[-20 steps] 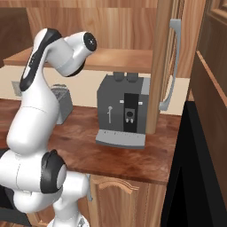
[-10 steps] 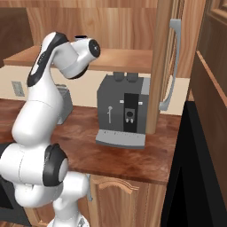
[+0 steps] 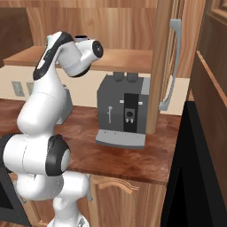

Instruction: Pick the mug on the counter and place it in the cabinet with the handle facing the right, like the mugs already inside.

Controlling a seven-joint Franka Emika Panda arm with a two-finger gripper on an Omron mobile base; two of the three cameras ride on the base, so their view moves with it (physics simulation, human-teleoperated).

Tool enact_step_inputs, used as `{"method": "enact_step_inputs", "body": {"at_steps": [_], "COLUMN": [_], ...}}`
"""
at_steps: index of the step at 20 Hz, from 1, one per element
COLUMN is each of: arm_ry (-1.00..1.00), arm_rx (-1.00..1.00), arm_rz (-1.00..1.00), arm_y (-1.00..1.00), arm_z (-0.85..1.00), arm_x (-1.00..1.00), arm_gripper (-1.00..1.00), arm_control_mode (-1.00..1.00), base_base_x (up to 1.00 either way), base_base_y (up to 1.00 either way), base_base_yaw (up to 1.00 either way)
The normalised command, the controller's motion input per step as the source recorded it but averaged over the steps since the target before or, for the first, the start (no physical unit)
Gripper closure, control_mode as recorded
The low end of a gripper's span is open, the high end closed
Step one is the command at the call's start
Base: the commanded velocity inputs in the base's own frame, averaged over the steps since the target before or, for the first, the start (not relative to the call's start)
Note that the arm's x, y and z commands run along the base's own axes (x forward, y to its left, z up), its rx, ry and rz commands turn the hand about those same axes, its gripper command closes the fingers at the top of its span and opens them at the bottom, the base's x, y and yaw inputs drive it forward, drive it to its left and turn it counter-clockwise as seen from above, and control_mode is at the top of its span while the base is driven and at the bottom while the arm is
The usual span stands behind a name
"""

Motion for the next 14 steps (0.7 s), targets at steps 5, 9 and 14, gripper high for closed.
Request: {"method": "enact_step_inputs", "body": {"at_steps": [5, 9, 14], "arm_ry": [0.0, 0.0, 0.0], "arm_rx": [0.0, 0.0, 0.0], "arm_rz": [0.0, 0.0, 0.0], "arm_y": [0.0, 0.0, 0.0], "arm_z": [0.0, 0.0, 0.0], "arm_x": [0.28, 0.3, 0.28], "arm_gripper": [1.0, 1.0, 1.0], "arm_control_mode": [-1.0, -1.0, -1.0], "base_base_x": [0.0, 0.0, 0.0], "base_base_y": [0.0, 0.0, 0.0], "base_base_yaw": [0.0, 0.0, 0.0]}}
